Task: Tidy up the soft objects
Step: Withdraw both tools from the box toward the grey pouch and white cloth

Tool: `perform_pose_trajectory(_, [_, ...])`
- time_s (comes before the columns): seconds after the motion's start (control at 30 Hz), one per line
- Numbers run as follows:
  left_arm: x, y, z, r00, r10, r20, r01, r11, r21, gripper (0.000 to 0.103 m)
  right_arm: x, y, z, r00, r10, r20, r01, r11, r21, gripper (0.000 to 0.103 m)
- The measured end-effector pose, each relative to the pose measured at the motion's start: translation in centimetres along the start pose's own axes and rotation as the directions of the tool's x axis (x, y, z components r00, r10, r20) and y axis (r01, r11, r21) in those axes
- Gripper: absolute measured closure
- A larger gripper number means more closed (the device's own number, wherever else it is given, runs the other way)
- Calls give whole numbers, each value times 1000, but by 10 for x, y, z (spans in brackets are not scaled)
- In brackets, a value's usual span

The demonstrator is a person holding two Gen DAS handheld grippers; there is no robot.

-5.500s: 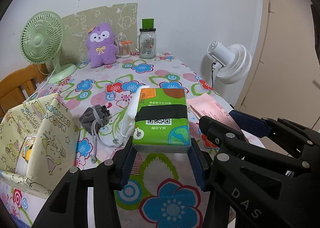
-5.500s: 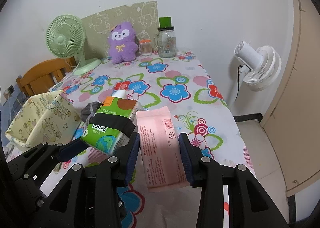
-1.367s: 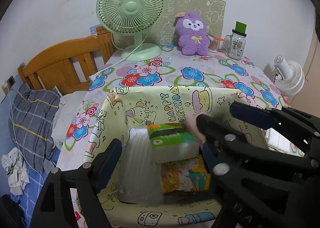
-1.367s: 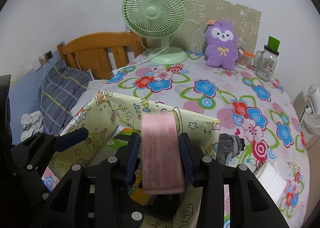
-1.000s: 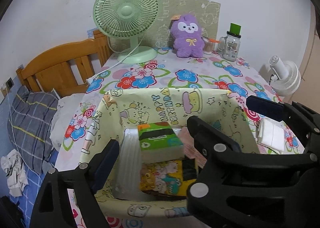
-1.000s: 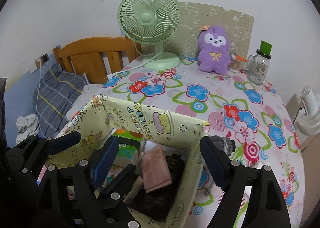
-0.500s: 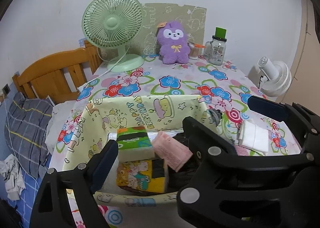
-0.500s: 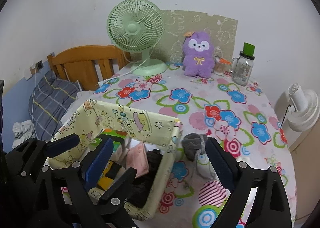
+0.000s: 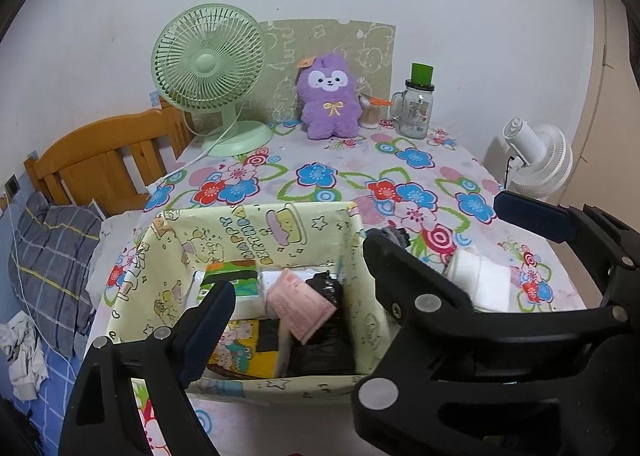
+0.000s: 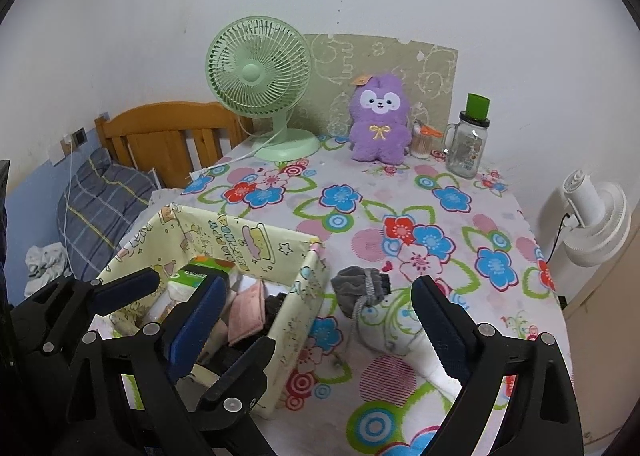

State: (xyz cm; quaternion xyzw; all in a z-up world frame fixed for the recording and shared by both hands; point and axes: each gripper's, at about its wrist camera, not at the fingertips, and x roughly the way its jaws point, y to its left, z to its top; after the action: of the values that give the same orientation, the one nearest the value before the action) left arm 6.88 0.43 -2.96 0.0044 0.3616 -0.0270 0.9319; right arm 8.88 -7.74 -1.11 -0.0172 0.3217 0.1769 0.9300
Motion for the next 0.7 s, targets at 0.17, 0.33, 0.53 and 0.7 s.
perform_pose_trajectory(0.17, [-6, -10, 2, 1000, 0, 12, 0, 1000, -1, 11, -11, -8, 0, 1000, -1, 13, 1, 1000, -11, 8])
perform_pose_trajectory(0.33, [-11, -20, 4, 1000, -2, 24, 2, 1000, 6, 11, -18, -16, 0, 1000, 0, 24, 1, 1000, -15, 8])
perform_pose_trajectory(0.53, [-14, -35, 6, 1000, -11, 29, 10, 1000, 22, 11, -28, -29, -1, 999, 3, 43, -2, 1000, -4, 8])
perform_pose_trajectory(0.7, [-13, -49, 5, 999, -27, 27, 26, 999, 39, 11, -33, -41, -6, 999, -4, 43, 4, 1000, 0, 8])
